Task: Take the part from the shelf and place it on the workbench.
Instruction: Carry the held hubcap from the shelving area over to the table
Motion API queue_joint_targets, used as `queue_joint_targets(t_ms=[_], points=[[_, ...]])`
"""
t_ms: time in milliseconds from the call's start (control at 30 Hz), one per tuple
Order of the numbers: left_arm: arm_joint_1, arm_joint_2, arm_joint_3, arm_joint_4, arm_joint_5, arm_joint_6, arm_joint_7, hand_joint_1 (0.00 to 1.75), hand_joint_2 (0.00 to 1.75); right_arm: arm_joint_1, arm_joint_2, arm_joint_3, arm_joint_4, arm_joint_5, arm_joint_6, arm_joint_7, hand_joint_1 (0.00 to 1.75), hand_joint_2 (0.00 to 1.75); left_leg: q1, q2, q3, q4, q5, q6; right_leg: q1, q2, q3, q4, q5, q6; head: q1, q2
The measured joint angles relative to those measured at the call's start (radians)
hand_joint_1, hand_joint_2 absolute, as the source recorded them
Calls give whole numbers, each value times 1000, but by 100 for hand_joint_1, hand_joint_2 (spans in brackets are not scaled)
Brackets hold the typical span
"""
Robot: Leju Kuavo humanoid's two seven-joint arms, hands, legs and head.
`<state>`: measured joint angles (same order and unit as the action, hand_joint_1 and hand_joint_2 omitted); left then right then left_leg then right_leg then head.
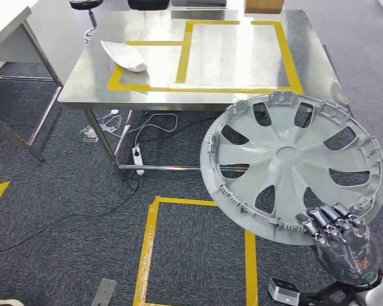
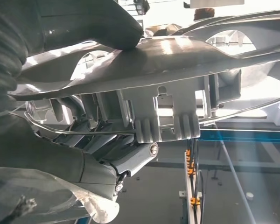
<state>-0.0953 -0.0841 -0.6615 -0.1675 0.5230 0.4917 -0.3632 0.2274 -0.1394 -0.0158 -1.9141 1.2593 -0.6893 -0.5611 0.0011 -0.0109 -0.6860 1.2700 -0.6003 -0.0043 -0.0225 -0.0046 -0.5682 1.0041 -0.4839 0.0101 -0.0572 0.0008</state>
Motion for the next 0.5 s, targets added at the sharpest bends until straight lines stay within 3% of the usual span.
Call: queue_joint_targets(t_ms=[33,67,133,200,233,367,433,500], points=[[1,0,0,0,0,0,0,0,175,0,0,0,0,0,0,0,175,175,1,0,-20,32,-2,-2,0,0,2,0,-2,0,0,0],[2,0,0,0,0,0,0,0,175,1,0,0,0,0,0,0,175,175,2,1,-21,26,17,-2,0,1,6,0,-5,0,0,0],[3,1,0,0,0,-1,0,0,175,1,1,0,0,0,0,-1,175,175,3,2,25,-89,95,3,0,2,16,0,-11,4,0,0],[1,2,0,0,0,-2,0,0,175,1,1,0,0,-1,0,-2,175,175,-1,3,78,-207,140,14,3,2,22,2,-18,13,0,0],[0,2,0,0,0,-3,0,0,175,0,1,-1,0,-2,0,-2,175,175,-4,4,90,-234,143,18,4,2,22,1,-20,18,1,0],[2,2,0,0,0,-5,0,0,175,0,1,-3,0,-2,0,-5,175,175,-2,2,103,-256,136,38,3,1,19,7,-34,41,3,0],[0,2,0,0,0,-6,-1,0,175,0,1,-3,0,-4,0,-5,175,175,1,2,112,-265,137,47,2,2,-23,87,-77,46,7,0],[-1,1,0,0,-1,-8,-1,0,175,0,1,-4,1,-6,0,-6,175,175,0,2,114,-265,133,53,2,3,-99,223,-128,50,9,0]])
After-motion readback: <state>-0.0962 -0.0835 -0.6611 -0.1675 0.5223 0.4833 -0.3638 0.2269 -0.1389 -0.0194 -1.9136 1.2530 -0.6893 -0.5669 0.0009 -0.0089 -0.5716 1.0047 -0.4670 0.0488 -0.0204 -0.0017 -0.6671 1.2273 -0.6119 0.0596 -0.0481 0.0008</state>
